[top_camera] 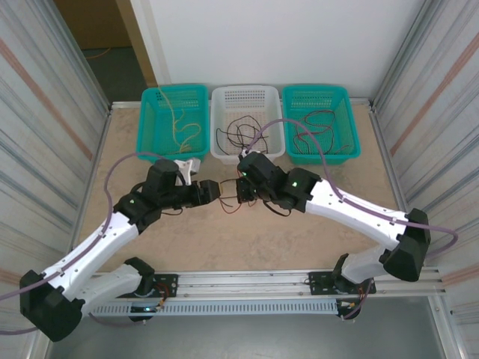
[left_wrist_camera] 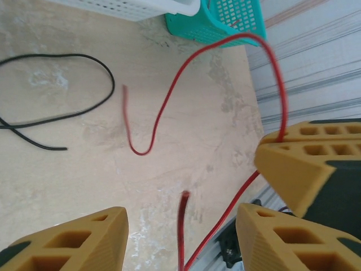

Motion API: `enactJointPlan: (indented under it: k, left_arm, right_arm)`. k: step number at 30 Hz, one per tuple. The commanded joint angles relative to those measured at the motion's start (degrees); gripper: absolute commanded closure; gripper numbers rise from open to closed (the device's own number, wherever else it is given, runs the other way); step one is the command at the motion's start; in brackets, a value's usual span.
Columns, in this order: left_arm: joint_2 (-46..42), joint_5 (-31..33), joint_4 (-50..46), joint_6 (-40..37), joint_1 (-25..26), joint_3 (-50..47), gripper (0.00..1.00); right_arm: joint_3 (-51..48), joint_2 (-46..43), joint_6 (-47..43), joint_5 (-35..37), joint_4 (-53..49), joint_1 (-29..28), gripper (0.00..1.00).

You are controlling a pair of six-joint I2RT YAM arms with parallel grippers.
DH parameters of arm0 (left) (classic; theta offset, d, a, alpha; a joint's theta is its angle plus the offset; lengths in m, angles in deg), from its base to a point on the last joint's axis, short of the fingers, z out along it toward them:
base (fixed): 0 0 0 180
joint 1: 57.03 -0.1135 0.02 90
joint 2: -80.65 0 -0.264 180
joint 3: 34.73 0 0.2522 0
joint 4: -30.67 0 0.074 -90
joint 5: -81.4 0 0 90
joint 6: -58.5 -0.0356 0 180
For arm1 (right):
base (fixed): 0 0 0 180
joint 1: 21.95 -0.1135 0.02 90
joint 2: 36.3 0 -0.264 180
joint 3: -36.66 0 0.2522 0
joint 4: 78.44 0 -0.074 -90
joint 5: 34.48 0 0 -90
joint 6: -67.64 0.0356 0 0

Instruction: Untangle the cables

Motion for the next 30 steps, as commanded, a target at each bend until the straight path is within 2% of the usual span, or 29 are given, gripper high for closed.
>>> enactJointPlan:
  k: [1,5,10,13,15,16,23,26,30]
  left_arm:
    - [0.4,-1.8,5.5,5.2,0.7,-1.3,0.46]
    - [0.8,-2.2,8.0,7.3,0.8,-2.2,0.52]
    - [1.7,-2.7,9.6,8.9,0.8,-2.6,0.67]
    - [1.7,-2.2,10.5,9.8,0.8,-2.5,0.83]
    - [0.9,-0.3,10.6,10.7,0.6,-2.3,0.97]
    - [0.2,0.7,10.8,11.2,0.3,-2.2,1.0]
    - [-7.9,14.0,18.0,23.9,-3.7,-7.9,1.0]
    - [-9.1,17.9,22.3,27.7,-3.6,-9.6,1.0]
    - [-9.0,21.7,25.8,31.4,-2.9,-10.7,1.0]
  right_arm:
    - [0.4,-3.6,0.8,4.3,1.7,-1.2,1.0]
    - [0.6,-4.8,0.8,5.3,1.8,-1.8,1.0]
    - [0.5,-5.8,1.5,6.9,1.9,-2.3,1.0]
    - [-0.2,-6.8,2.2,7.6,2.8,-2.4,1.0]
    - [-1.2,-8.0,3.2,9.2,3.3,-2.4,1.0]
    - [-1.7,-8.7,3.8,10.2,3.4,-2.4,1.0]
    - [-11.1,-17.3,14.3,15.1,8.2,-2.3,1.0]
    - [-15.4,-20.2,17.5,13.6,12.5,-2.6,1.0]
    - [-16.9,-19.8,18.6,11.7,14.8,-3.7,1.0]
